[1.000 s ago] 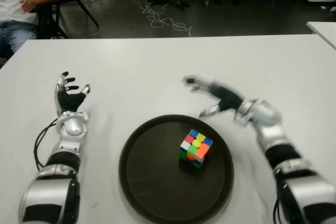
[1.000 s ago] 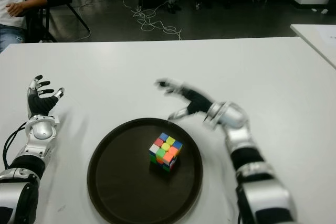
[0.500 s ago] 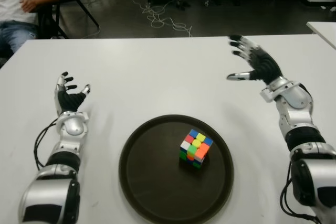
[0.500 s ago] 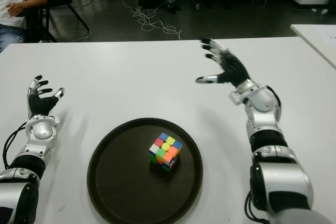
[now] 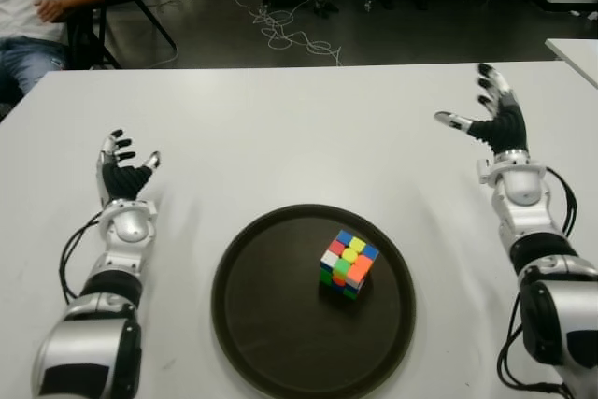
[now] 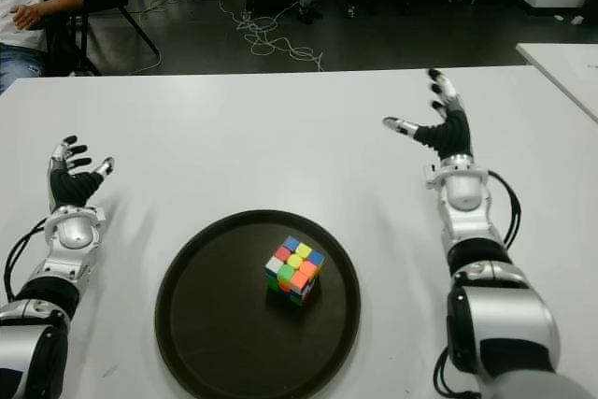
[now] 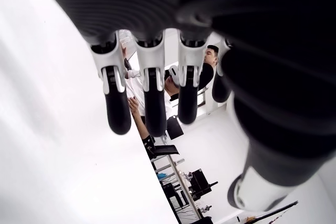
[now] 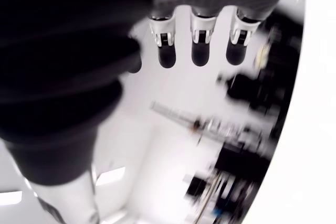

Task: Pick up the Rubik's Cube and put it in the plate

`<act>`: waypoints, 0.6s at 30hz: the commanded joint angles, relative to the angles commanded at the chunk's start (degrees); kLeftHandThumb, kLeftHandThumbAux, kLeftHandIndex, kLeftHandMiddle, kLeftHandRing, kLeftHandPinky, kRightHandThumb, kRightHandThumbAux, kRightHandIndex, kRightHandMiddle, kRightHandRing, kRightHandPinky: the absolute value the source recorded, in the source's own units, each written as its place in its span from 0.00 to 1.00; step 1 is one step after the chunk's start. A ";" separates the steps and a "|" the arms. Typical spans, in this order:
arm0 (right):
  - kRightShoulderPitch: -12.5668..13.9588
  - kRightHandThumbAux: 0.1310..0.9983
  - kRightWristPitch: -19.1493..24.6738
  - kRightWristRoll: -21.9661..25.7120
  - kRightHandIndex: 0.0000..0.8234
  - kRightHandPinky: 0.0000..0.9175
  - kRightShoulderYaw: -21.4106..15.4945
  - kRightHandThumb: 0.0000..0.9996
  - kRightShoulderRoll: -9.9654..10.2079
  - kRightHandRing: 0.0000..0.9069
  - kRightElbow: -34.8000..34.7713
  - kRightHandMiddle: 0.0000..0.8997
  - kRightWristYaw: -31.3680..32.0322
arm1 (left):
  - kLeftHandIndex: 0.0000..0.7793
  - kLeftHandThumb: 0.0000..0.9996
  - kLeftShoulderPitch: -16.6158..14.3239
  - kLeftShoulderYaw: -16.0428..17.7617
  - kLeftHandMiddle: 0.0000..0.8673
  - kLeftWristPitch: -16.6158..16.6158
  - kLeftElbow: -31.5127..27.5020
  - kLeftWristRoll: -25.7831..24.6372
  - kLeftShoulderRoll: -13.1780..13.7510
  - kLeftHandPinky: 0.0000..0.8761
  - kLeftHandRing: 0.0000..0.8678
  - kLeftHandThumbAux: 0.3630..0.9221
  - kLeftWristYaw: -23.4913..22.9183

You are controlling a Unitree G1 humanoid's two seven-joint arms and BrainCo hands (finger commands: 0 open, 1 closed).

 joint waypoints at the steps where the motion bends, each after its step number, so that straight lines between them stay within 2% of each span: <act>1: 0.12 0.76 0.51 -0.54 0.04 0.01 0.29 0.00 -0.10 0.02 0.20 0.03 -0.88 | 0.20 0.13 0.06 0.03 0.27 -0.04 -0.07 -0.09 -0.01 0.37 0.31 0.71 -0.17; 3: 0.11 0.75 1.60 -1.48 0.04 0.02 0.77 0.00 -0.29 0.02 0.86 0.03 -2.28 | 0.20 0.13 0.21 0.09 0.29 -0.07 -0.13 -0.24 0.00 0.37 0.33 0.71 -0.48; 7: -1.17 0.73 4.30 -2.49 0.05 0.02 1.35 0.00 -0.53 0.04 2.86 0.05 -3.50 | 0.19 0.12 0.46 0.15 0.34 -0.08 -0.11 -0.33 0.14 0.44 0.38 0.71 -0.90; 10: -2.11 0.73 5.89 -2.89 0.06 0.02 1.46 0.00 -0.55 0.03 3.97 0.04 -3.85 | 0.18 0.11 0.59 0.12 0.31 -0.14 -0.06 -0.23 0.27 0.36 0.34 0.69 -1.06; 18: -2.44 0.70 7.52 -3.31 0.05 0.01 1.99 0.00 -0.38 0.02 4.78 0.03 -4.60 | 0.20 0.13 0.80 -0.36 0.26 -1.44 0.24 0.49 0.64 0.38 0.30 0.69 -0.83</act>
